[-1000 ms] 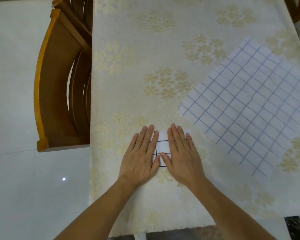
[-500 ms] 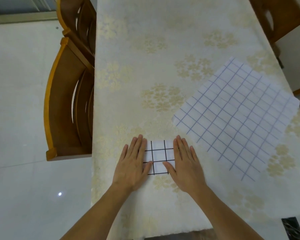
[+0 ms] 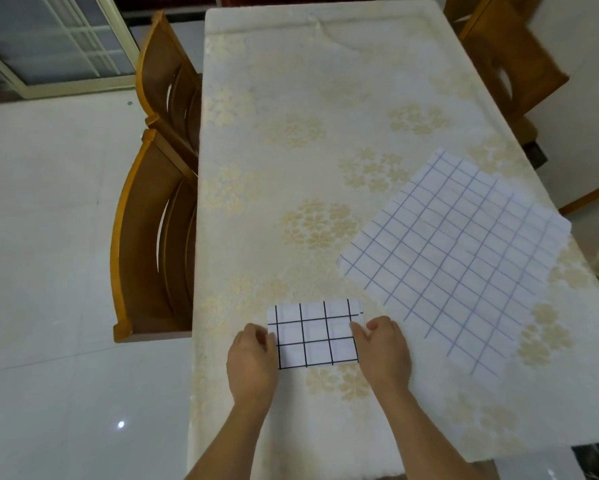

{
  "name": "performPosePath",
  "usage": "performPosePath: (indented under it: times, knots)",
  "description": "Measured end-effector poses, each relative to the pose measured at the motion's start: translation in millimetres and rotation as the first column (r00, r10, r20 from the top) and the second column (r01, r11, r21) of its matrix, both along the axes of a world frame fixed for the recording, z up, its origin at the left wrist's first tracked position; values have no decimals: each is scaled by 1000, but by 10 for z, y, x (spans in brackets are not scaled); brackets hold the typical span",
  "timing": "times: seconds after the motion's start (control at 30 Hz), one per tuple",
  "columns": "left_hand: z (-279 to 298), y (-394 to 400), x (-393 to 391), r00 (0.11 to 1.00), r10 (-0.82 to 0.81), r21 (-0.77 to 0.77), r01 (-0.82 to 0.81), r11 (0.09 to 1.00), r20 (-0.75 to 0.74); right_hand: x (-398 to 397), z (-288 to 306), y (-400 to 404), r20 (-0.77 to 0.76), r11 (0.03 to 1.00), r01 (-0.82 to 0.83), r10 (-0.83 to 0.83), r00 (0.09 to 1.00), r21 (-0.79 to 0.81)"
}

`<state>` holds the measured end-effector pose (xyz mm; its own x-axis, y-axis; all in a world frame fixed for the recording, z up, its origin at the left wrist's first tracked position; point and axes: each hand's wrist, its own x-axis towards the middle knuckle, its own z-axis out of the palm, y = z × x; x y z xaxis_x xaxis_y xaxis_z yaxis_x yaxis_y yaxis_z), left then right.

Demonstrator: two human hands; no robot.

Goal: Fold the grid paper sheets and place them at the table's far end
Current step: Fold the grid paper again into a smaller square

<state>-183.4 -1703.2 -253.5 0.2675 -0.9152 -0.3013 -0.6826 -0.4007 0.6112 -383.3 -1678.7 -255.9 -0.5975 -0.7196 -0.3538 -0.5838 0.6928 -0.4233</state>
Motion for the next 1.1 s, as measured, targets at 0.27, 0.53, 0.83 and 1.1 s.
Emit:
performPosePath:
  times: [0.27, 0.53, 0.83, 1.1]
  knots:
    - [-10, -96, -149, 994, 105, 125, -108, 986, 34, 99, -47, -193, 76, 986, 104, -115, 990, 130]
    - [58, -97, -230, 993, 119, 111, -118, 987, -4, 76, -23, -166, 165, 992, 116, -124, 978, 58]
    - [180, -74, -75, 930, 190, 210, -127, 970, -315, 48, 186, -89, 511, 915, 401, -322, 797, -50]
    - [457, -102, 176, 818, 232, 251, -111, 962, -526, 158, 456, -66, 755, 919, 394, -237, 611, -30]
